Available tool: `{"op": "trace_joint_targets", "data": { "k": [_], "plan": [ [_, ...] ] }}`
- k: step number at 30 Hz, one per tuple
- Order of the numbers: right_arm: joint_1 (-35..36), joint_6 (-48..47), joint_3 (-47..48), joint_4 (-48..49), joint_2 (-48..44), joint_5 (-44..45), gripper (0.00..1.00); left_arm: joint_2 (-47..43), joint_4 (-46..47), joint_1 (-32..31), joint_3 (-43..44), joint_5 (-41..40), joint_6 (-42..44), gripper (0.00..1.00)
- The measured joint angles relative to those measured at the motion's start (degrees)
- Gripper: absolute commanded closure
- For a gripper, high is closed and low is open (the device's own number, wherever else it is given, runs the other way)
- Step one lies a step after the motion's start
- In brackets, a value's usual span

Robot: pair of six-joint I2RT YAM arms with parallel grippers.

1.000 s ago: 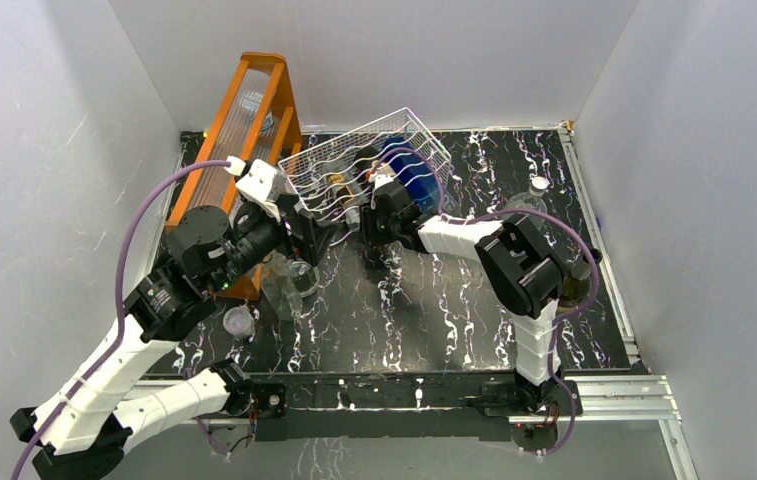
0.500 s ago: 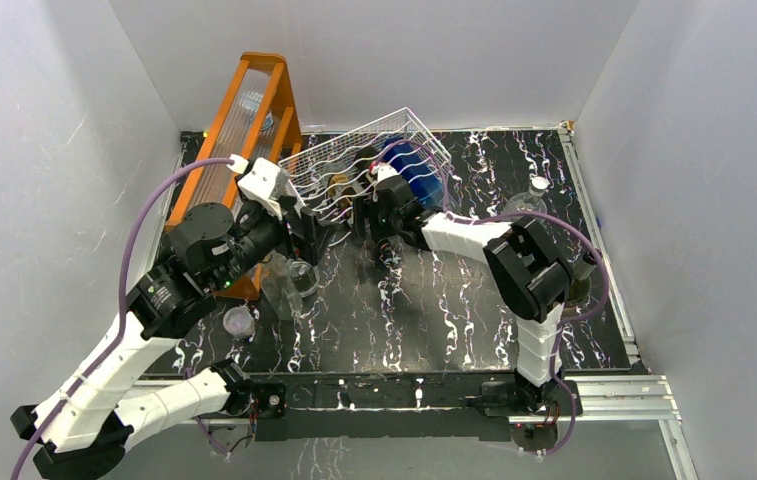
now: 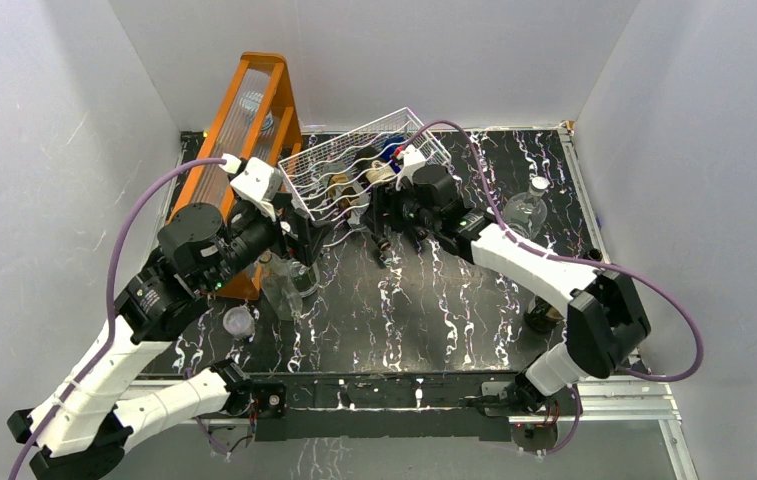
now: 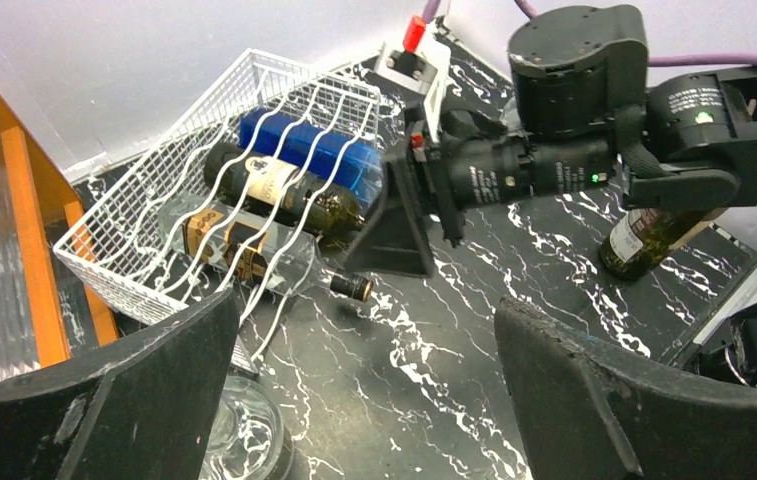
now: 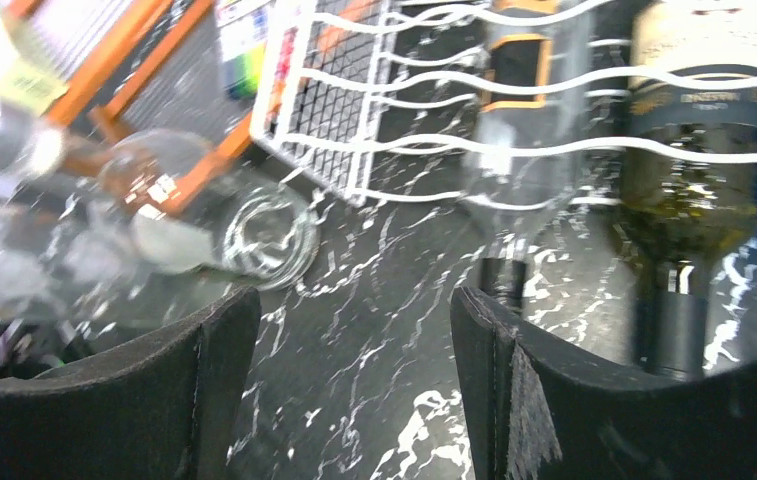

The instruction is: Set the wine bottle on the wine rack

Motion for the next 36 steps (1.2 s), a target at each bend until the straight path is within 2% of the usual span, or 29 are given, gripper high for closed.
{"op": "trace_joint_targets", "data": {
  "k": [6,13,18,29,36],
  "plan": [
    [3.21,-1.77,-3.54,0.46,-4.46,-7.78,0.21,-0.13,1.22,0.00,5.01,-2.08,0.22,0.02],
    [13.81,-2.16,-4.31,6.29,-5.01,-6.60,0.21,-0.33,2.84,0.00,12.57,-3.26,2.32,0.02],
    [19.85,-2.99,0.52,9.44,-0.72,-3.69,0.21,-0.98,3.61,0.00,15.69,-3.34,3.61,0.02],
    [23.80,-5.31,11.41,10.60,8.37,-2.95,0.24,-1.95,3.52,0.00,15.61,-3.34,3.74,0.02],
    [25.18,-6.67,15.80,10.54,13.16,-2.91,0.30,-2.89,3.48,0.00,14.69,-3.56,3.80,0.02]
  ]
}}
